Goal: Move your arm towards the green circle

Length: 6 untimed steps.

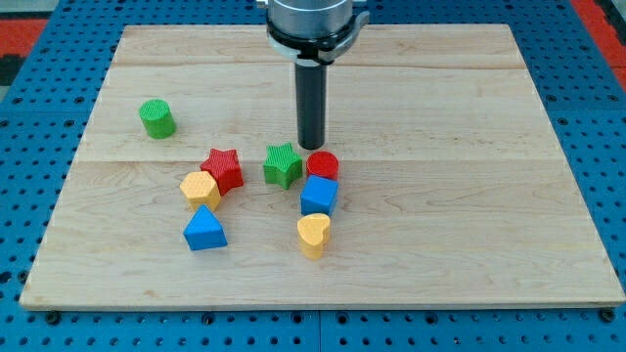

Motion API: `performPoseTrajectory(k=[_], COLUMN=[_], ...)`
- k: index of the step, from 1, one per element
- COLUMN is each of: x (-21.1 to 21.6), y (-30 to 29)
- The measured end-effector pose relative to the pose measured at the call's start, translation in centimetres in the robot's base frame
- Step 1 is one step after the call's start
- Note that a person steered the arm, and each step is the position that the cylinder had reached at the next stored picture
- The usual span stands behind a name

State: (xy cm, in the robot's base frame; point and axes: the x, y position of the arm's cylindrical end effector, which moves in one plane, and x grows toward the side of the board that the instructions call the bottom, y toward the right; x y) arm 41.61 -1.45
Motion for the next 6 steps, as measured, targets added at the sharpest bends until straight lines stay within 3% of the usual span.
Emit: performPoseTrajectory(k=[1,3,5,6], x=[-0.5,2.0,-10.6,-9.1], y=[-3.1,-3.2,-9.6,-14.0])
